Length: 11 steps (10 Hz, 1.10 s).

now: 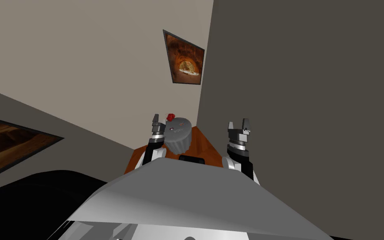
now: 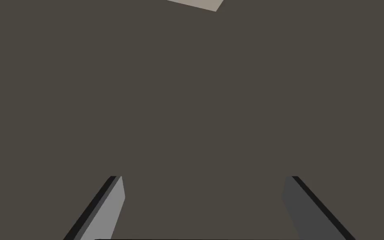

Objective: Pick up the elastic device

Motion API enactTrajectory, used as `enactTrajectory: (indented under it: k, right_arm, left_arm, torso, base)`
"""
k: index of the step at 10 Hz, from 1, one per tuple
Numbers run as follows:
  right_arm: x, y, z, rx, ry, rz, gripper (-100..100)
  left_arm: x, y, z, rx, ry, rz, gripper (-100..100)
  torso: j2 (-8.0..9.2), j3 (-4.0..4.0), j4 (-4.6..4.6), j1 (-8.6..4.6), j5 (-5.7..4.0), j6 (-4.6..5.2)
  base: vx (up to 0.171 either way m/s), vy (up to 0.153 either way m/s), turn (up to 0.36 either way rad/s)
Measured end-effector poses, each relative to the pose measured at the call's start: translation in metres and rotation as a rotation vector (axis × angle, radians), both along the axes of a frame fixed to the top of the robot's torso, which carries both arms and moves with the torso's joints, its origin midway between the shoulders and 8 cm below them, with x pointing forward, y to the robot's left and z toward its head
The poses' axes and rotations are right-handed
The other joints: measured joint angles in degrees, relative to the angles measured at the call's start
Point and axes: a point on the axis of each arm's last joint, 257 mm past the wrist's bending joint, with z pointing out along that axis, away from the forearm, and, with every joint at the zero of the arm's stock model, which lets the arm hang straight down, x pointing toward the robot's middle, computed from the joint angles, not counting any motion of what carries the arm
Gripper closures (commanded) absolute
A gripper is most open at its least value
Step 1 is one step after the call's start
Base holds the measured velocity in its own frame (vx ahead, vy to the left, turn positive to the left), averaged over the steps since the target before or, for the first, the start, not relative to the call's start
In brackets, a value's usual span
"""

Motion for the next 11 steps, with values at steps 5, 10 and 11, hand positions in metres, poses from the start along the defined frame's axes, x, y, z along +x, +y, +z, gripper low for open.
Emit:
enactTrajectory:
  k: [5,10,11]
  right_arm:
    - [0.0,0.0,0.0,0.0,0.0,0.0,0]
    - [0.0,0.0,0.0,0.0,0.0,0.0,0]
    - [0.0,0.0,0.0,0.0,0.0,0.0,0]
  left_arm:
    - [0.011,0.026,-0.046,0.026,0.167,-0.01,-100]
    - [0.014,0.079,-0.131,-0.035,0.424,0.044,-100]
    - [0.011,0.085,-0.141,-0.045,0.453,0.052,-100]
  torso:
    - [0.01,0.0,0.0,-0.01,0.0,0.0]
    - [-0.01,-0.01,0.0,-0.04,-0.01,0.0]
    - [-0.01,-0.01,0.0,-0.03,-0.01,-0.01]
  base:
    - [-0.002,-0.009,-0.02]
    - [0.003,-0.016,-0.027]
    - [0.009,-0.015,-0.03]
